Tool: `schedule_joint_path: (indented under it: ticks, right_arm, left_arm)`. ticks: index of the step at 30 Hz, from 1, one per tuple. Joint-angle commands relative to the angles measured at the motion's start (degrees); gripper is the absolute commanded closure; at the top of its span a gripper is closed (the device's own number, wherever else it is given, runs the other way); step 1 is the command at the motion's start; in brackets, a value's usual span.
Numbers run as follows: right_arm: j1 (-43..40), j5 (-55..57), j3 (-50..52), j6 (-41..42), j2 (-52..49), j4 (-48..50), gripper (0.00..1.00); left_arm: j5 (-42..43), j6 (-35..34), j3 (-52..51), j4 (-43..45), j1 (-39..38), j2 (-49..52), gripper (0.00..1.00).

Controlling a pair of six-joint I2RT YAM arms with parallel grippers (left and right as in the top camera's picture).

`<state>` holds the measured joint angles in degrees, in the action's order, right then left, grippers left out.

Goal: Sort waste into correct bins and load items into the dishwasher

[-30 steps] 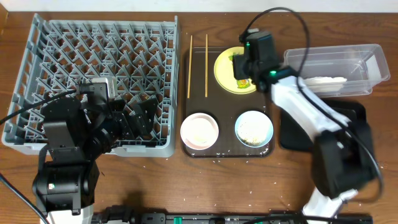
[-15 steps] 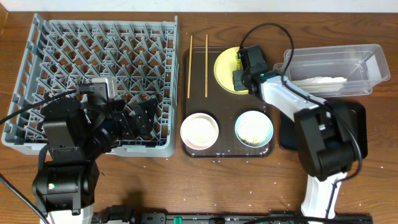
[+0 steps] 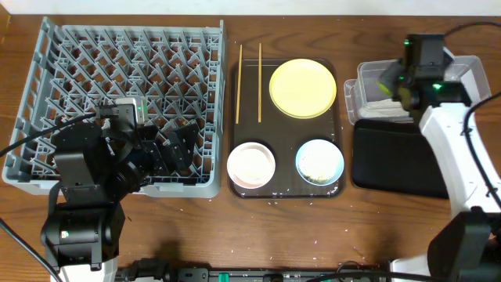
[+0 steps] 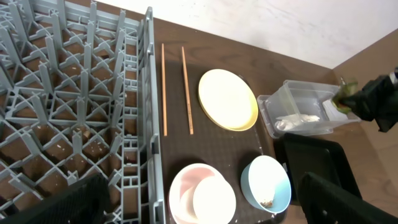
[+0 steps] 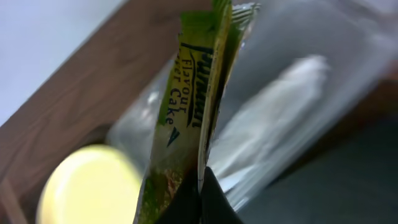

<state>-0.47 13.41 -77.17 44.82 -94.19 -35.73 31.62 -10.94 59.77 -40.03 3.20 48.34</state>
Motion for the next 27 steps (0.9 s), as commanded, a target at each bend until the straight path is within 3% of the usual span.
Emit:
schedule_joint_path:
  ticks: [1, 2, 3, 5, 7, 13, 18, 24, 27]
  right_arm:
    - [-3.7, 3.1, 0.1, 5.9, -4.3, -0.3, 0.99]
    - [-4.6, 2.6, 0.1, 5.5, -5.8, -0.4, 0.84]
    - [-5.0, 1.4, 0.1, 4.4, -6.3, -0.3, 0.6]
    - [-5.3, -2.4, 0.1, -2.0, -6.2, 0.9, 0.24]
    - [-5.2, -4.4, 0.1, -6.0, -4.9, 1.0, 0.15]
    - [-3.6, -24.0, 0.1, -17.6, 4.7, -1.0, 0.21]
    - [2.4, -48.3, 0.1, -34.5, 9.8, -3.3, 0.31]
    - [18.0, -45.5, 0.9, -38.8, 7.8, -10.4, 0.44]
    - [26.5, -38.3, 1.0, -38.7, 4.7, -12.5, 0.47]
  left_arm:
    - [0.9, -0.5, 1.3, 0.2, -0.1, -0.1, 0.02]
    - [1.0, -0.5, 1.3, 0.2, -0.1, -0.1, 0.02]
    - [0.9, -0.5, 1.3, 0.2, -0.1, -0.1, 0.02]
    - [1.0, -0.5, 1.3, 0.2, -0.1, -0.1, 0.02]
    - [1.0, -0.5, 1.3, 0.2, -0.1, -0.1, 0.02]
    - [0.7, -0.5, 1.3, 0.2, -0.1, -0.1, 0.02]
    - [0.8, -0.5, 1.3, 0.2, -0.1, -0.1, 0.02]
    - [-3.3, -0.5, 1.3, -1.5, 0.0, 0.2, 0.02]
    - [-4.0, -0.5, 1.3, -1.5, 0.0, -0.2, 0.02]
